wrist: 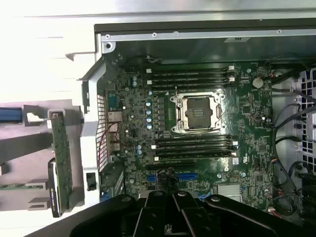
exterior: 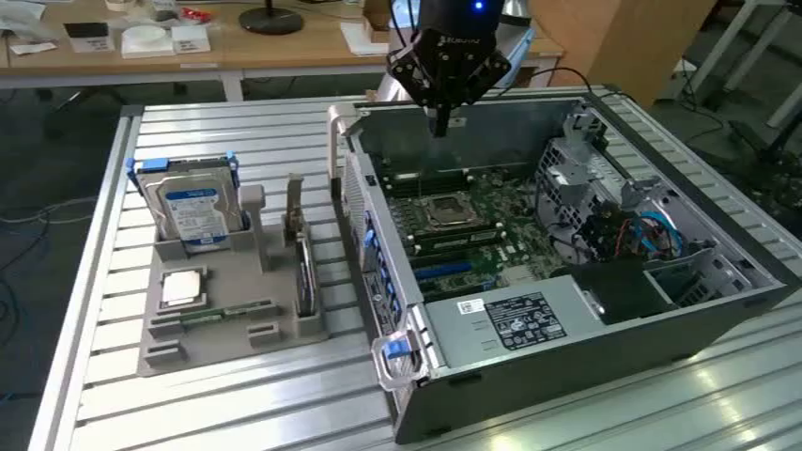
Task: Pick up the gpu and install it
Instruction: 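Reach for the gpu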
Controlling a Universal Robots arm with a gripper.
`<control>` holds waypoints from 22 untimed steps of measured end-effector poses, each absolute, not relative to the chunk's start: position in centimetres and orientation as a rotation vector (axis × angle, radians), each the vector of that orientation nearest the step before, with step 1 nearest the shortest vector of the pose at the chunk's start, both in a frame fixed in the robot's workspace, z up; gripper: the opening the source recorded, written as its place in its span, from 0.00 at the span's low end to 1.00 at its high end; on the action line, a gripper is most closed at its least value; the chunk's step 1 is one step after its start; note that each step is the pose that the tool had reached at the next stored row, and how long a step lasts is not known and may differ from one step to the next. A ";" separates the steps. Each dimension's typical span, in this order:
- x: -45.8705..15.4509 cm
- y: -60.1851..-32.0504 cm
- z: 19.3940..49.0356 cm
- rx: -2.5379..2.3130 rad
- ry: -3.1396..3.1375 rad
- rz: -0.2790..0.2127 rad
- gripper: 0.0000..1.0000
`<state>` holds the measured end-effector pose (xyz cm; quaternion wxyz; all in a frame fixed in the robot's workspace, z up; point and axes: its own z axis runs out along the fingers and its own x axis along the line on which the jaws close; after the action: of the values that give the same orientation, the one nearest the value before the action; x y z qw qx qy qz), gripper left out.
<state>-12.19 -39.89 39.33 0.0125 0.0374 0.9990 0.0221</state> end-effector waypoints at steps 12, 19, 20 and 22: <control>-12.5 -39.9 39.3 0.117 3.114 0.069 0.11; -13.1 -39.9 39.2 0.117 3.114 0.069 0.11; -13.2 -39.9 39.2 0.117 3.114 0.069 0.11; -13.4 -39.9 39.2 0.116 3.114 0.069 0.11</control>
<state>-13.38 -39.89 39.22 0.0125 0.0374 0.9990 0.0221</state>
